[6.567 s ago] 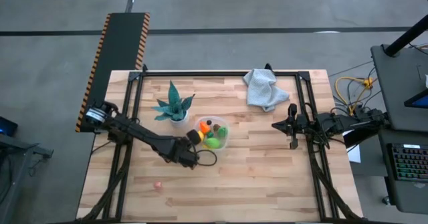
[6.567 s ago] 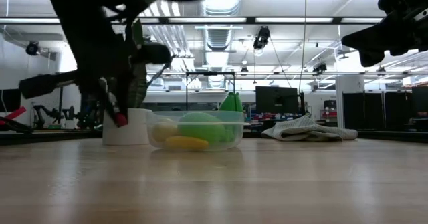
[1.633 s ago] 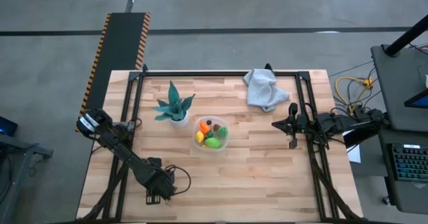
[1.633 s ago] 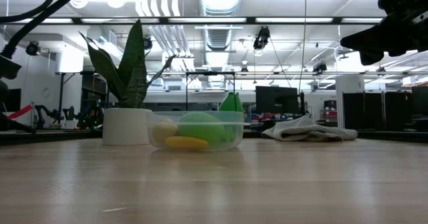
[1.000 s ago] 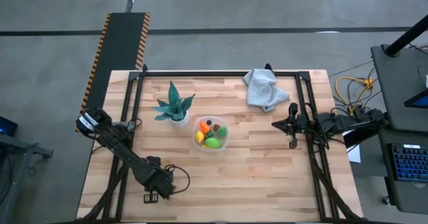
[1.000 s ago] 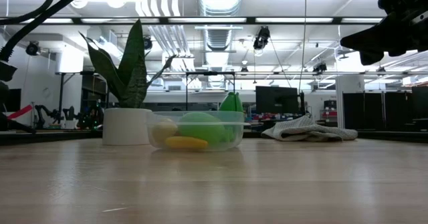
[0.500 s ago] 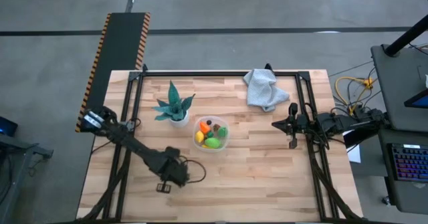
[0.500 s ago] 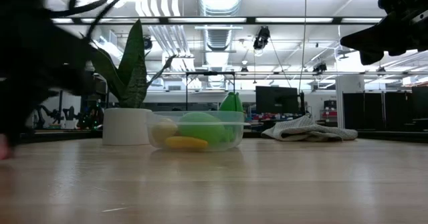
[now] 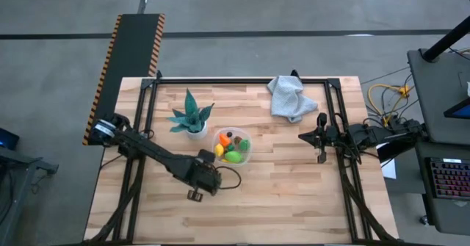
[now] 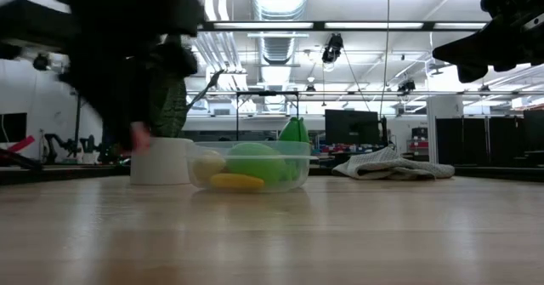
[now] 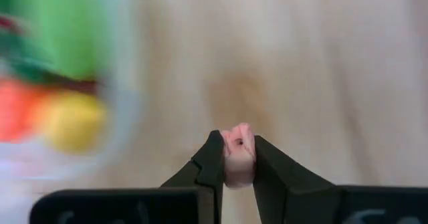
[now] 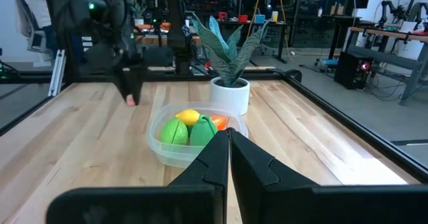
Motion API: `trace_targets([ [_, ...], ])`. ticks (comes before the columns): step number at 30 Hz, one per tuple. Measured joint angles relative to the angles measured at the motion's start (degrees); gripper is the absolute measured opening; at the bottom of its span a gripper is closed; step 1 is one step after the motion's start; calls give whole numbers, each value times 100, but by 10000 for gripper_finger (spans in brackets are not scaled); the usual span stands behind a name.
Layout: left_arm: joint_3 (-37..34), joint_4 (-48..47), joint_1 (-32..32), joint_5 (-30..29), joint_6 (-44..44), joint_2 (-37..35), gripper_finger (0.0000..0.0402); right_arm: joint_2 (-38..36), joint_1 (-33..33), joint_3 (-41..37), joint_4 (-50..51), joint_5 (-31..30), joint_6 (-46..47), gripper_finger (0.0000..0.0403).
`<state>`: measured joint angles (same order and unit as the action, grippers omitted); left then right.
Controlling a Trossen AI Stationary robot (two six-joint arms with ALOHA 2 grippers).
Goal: Pick and placing Produce into tupperware
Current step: Put the pink peach into the container
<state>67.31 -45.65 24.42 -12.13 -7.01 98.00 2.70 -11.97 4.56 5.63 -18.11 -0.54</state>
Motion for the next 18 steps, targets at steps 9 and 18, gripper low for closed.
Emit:
trace_targets([
  [9,155,873,-520,-2425,840,-11,32,0,0,0,-2,0,4,9],
  [18,-29,1077,-966,-3020,929,9,80,2,0,0,7,0,4,9],
])
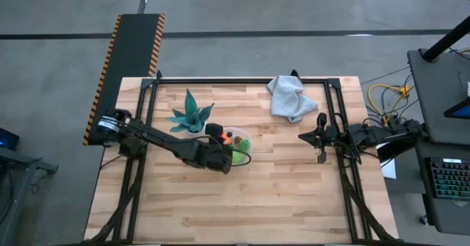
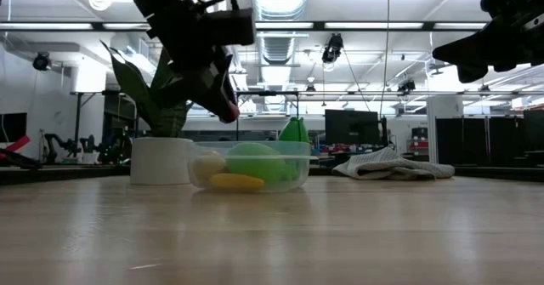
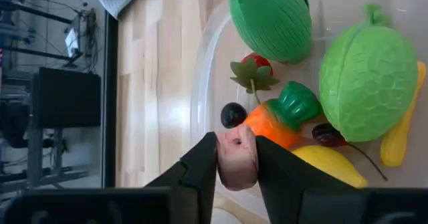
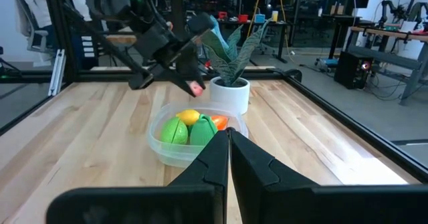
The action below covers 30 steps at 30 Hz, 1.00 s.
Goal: Pick and placing Produce into tupperware
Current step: Put the pink peach into the container, then return to Home Position
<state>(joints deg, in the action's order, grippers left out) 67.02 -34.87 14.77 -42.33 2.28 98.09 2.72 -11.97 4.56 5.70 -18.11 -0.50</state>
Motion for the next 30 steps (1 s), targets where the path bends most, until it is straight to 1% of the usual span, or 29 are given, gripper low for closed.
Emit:
trace_targets([
  [4,-2,33,-45,38,46,2,97,0,0,0,4,0,1,9],
  [7,-2,120,-42,290,386,2,113,0,0,0,4,0,1,9],
  [12,23,373,-54,781,438,3,141,0,0,0,3,0,1,9],
  [16,29,642,-59,833,545,3,158,0,0,0,2,0,3,9],
  [20,152,862,-39,901,430,1,159,0,1,0,2,0,3,9],
  [22,177,1217,-1,1308,671,-63,147,0,0,0,2,0,1,9],
  [24,174,1767,33,1978,878,-192,123,0,0,0,2,0,1,9],
  [27,137,2460,32,3168,1154,-473,68,0,0,0,4,0,-2,9],
  [29,91,2746,-8,3853,1224,-689,25,0,0,0,5,0,1,9],
  [30,68,2797,-35,4206,1285,-807,13,0,0,0,2,0,1,9],
])
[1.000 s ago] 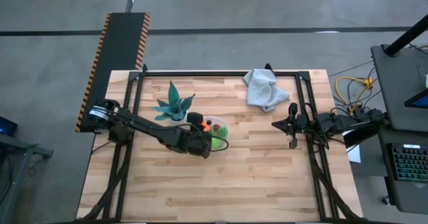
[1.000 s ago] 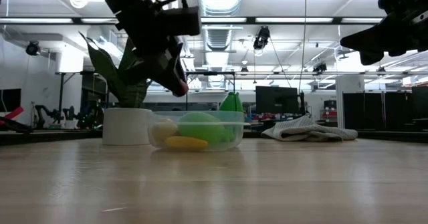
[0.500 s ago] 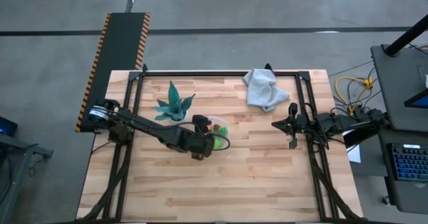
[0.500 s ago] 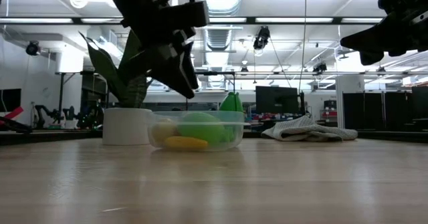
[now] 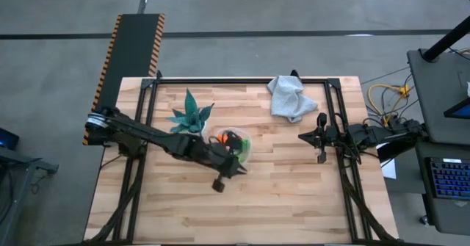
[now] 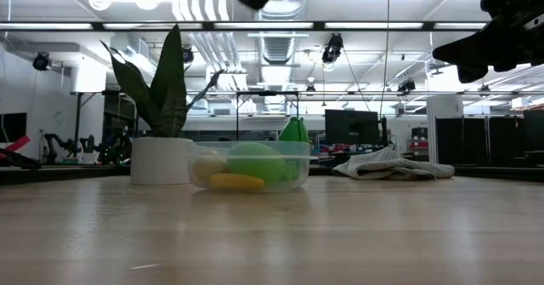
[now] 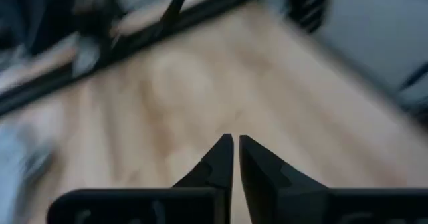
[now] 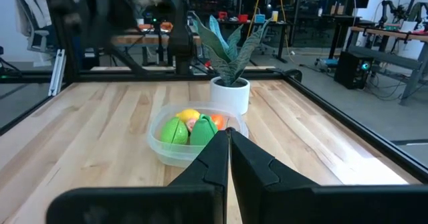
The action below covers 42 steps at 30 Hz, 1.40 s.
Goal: Pick and placing Produce into tupperware
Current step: Return to Home Position
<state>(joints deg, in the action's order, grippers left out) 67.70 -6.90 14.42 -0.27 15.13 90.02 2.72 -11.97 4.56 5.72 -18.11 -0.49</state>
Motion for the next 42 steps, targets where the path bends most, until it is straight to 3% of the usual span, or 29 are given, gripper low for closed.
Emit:
trace_targets([
  [4,-65,189,-54,870,289,-553,10,0,0,0,0,0,-2,9],
  [10,-196,-41,-115,879,905,-1810,2,4,0,0,56,2,61,9],
  [14,-445,-565,-184,459,1273,-2850,1,2,0,0,145,2,151,9],
  [22,-1810,-676,-187,161,1371,-5300,0,0,0,-9,285,4,353,9],
  [30,-3434,228,-210,35,1357,-7188,0,7,0,-17,398,2,455,9],
  [35,-4414,428,-210,-807,1112,-8178,0,4,0,-20,400,3,451,9],
  [38,-4838,747,-210,-889,1017,-8568,0,7,0,-20,396,2,443,9],
  [42,-5127,607,-234,-1943,399,-8858,0,4,1,-20,396,0,366,9],
])
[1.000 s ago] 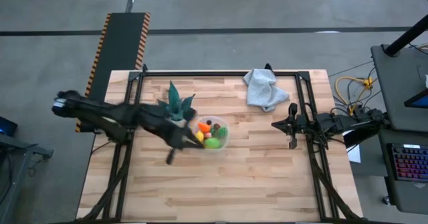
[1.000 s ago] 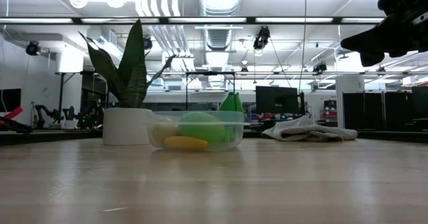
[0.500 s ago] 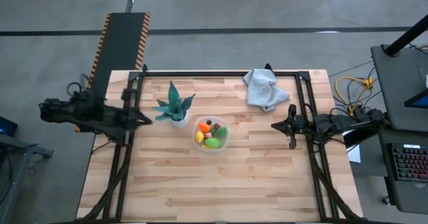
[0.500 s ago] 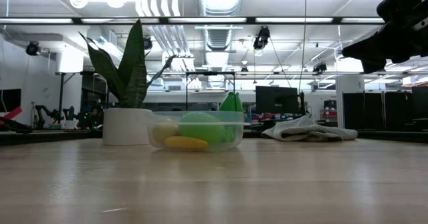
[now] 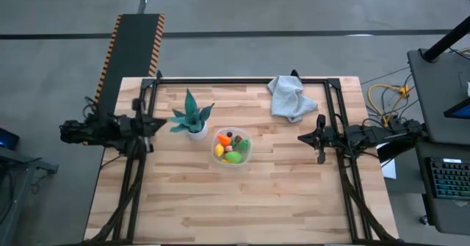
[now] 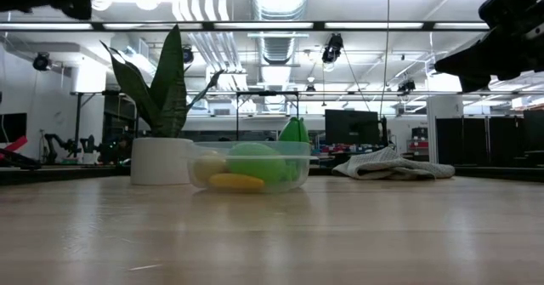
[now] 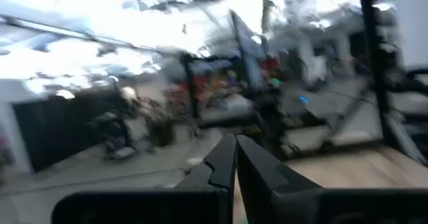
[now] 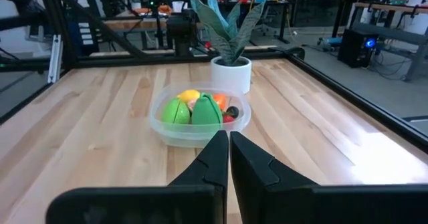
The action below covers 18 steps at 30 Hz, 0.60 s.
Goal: Pick and placing Produce into tupperware
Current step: Return to Home Position
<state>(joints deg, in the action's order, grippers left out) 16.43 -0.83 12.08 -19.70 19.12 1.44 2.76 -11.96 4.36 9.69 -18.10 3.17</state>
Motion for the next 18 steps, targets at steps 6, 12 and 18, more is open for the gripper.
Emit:
trace_targets([
  [6,-403,238,-12,544,-334,201,0,-4,1,0,-9,-16,-65,9],
  [12,-791,564,-122,1134,-655,115,0,-6,1,0,-10,-59,-58,9],
  [18,-1093,1075,-435,1615,-943,193,0,-4,0,-2,-12,-61,-55,9],
])
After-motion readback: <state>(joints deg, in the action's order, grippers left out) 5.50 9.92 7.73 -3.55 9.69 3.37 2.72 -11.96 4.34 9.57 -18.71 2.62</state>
